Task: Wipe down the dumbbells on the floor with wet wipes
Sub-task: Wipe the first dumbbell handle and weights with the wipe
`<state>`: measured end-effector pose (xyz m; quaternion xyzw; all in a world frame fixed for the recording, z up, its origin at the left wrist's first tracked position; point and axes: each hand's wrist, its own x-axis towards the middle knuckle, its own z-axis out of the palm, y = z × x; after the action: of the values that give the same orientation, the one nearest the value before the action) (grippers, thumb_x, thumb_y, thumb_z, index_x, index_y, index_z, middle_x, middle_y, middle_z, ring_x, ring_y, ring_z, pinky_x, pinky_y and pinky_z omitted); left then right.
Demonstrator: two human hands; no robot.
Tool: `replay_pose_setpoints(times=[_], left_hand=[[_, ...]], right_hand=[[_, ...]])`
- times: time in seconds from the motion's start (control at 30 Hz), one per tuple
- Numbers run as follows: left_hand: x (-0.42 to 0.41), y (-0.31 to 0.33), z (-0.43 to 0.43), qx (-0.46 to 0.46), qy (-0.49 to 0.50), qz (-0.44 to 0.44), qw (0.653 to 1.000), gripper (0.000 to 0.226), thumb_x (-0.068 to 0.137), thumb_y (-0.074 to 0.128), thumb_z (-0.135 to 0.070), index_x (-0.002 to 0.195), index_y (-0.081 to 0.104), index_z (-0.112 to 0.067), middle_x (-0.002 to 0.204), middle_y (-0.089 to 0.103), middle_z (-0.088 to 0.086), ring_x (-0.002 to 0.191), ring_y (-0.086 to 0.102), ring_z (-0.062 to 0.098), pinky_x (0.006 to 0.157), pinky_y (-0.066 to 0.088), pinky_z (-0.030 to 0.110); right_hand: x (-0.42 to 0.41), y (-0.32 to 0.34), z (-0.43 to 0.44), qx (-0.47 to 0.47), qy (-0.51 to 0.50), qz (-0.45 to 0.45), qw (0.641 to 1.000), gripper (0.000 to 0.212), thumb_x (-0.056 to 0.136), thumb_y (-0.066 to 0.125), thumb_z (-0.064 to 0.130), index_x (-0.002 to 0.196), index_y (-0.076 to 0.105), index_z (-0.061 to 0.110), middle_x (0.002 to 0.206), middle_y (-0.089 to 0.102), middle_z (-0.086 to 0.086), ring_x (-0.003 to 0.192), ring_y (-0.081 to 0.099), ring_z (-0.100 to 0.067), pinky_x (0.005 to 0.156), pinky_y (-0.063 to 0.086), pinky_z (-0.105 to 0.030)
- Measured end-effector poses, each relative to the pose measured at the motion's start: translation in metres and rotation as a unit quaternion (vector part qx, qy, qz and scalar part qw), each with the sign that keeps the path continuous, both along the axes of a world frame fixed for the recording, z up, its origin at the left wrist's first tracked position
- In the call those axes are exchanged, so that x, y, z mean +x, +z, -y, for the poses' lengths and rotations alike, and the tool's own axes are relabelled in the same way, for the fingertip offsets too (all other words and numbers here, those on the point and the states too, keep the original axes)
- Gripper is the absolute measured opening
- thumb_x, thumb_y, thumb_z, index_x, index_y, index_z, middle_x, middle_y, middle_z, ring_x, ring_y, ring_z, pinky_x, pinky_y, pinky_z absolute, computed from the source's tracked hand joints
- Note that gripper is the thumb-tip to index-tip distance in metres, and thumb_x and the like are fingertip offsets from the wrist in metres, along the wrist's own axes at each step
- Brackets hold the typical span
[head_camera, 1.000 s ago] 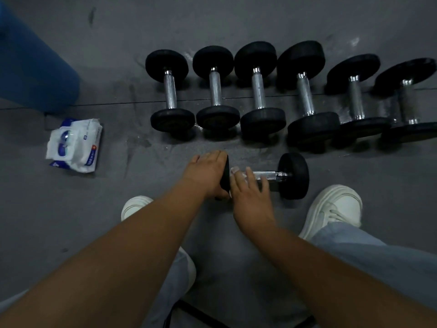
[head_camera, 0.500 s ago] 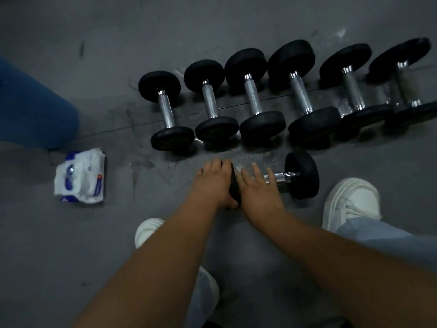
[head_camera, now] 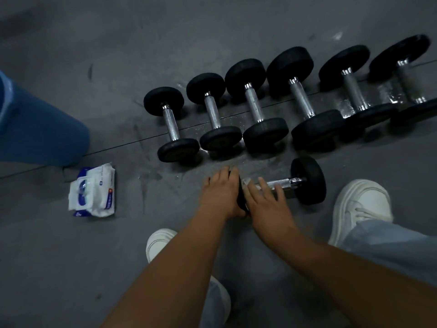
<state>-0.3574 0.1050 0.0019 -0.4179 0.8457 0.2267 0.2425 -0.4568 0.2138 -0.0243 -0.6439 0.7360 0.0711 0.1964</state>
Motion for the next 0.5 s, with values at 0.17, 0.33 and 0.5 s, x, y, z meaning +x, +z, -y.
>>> replay_pose_setpoints(times=[0.17,0.33,0.5], left_hand=[[0.0,0.002,0.003,-0.01,-0.016,0.009,1.0,0.121,0.062,0.084,-0.051,0.153,0.012,-0.015,0.155,0.023,0.004,0.142,0.025,0.025,0.118,0.021,0.046],[-0.002,0.002,0.006,-0.015,-0.021,0.012,1.0,0.12,0.061,0.083,-0.053,0.152,0.015,-0.015,0.154,0.027,0.004,0.14,0.028,0.025,0.117,0.023,0.048],[0.0,-0.001,0.005,-0.014,-0.018,0.008,1.0,0.12,0.061,0.083,-0.051,0.153,0.014,-0.016,0.155,0.025,0.004,0.141,0.027,0.024,0.118,0.022,0.048]], right_hand=[[-0.003,0.006,0.02,0.037,-0.004,0.002,0.999,0.072,0.096,0.043,0.04,0.154,0.007,0.017,0.161,0.01,-0.001,0.149,-0.003,-0.027,0.115,-0.003,-0.053],[-0.004,-0.002,0.008,-0.006,0.003,-0.001,1.0,0.07,0.094,0.048,0.032,0.154,0.016,0.016,0.159,0.022,-0.003,0.148,0.008,-0.028,0.114,0.003,-0.054],[-0.003,0.003,0.02,0.035,-0.014,0.014,0.999,0.071,0.096,0.044,0.037,0.154,0.008,0.017,0.161,0.014,-0.002,0.149,0.001,-0.027,0.116,0.0,-0.054]])
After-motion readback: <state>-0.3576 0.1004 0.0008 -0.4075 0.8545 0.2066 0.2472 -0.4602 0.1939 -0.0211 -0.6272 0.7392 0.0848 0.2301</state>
